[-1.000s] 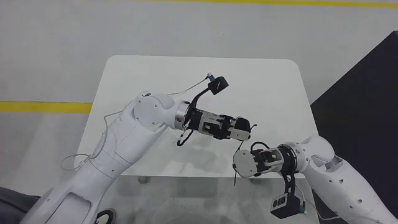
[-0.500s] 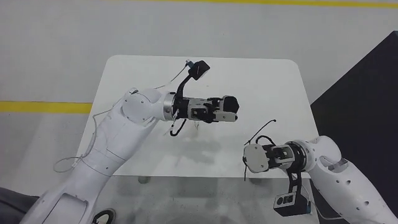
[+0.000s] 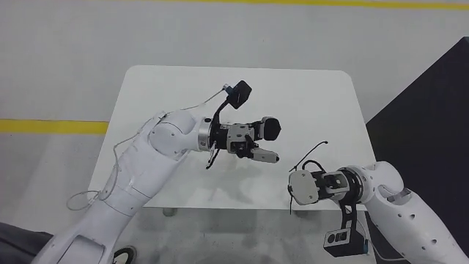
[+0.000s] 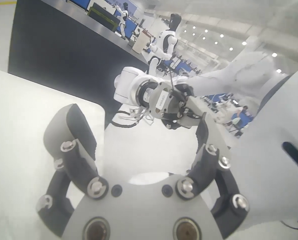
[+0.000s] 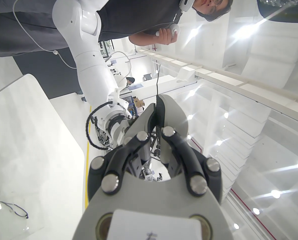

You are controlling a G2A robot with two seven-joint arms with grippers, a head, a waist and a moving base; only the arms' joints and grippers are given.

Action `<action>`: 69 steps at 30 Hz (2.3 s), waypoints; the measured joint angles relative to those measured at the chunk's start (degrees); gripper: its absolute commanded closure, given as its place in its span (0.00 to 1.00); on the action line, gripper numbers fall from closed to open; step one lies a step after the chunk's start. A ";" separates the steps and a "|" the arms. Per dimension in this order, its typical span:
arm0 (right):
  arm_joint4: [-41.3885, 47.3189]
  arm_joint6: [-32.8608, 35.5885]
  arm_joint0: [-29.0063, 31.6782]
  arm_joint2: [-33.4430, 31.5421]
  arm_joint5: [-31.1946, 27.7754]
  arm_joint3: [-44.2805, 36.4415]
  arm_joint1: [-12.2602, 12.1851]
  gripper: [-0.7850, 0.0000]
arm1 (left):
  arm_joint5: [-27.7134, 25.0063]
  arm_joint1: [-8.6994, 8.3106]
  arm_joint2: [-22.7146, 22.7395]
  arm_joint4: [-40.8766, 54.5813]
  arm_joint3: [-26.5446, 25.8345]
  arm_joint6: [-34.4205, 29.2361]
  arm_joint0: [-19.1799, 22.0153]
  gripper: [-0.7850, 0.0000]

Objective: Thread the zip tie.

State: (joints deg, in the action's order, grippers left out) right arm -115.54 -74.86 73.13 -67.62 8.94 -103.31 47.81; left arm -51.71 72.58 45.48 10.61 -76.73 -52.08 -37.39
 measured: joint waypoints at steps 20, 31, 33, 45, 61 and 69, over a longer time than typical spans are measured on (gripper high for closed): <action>0.00 0.00 0.00 0.00 0.00 0.00 0.00 1.00 | -5.14 0.92 2.19 -21.50 -2.45 17.70 -4.51 0.00; 0.00 0.00 0.00 0.00 0.00 0.00 0.00 1.00 | -6.29 0.01 1.23 -33.51 -8.40 26.10 -8.59 0.30; 0.00 0.00 0.00 0.00 0.00 0.00 0.00 1.00 | -6.29 -0.30 0.77 -34.03 -9.05 27.17 -8.58 0.36; 0.00 0.00 0.00 0.00 0.00 0.00 0.00 1.00 | -6.29 -2.44 -0.31 -32.84 -9.38 33.08 -8.75 0.40; 0.00 0.00 0.00 0.00 0.00 0.00 0.00 1.00 | -6.29 -4.87 -3.28 -35.41 -11.52 38.68 -7.37 0.52; 0.00 0.00 0.00 0.00 0.00 0.00 0.00 1.00 | -6.29 -5.90 -5.09 -35.44 -10.73 41.68 -6.19 0.52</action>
State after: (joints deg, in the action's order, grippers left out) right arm -115.54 -74.86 73.13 -67.62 8.94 -103.31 47.81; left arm -58.00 66.68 40.38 -24.84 -87.46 -10.40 -43.57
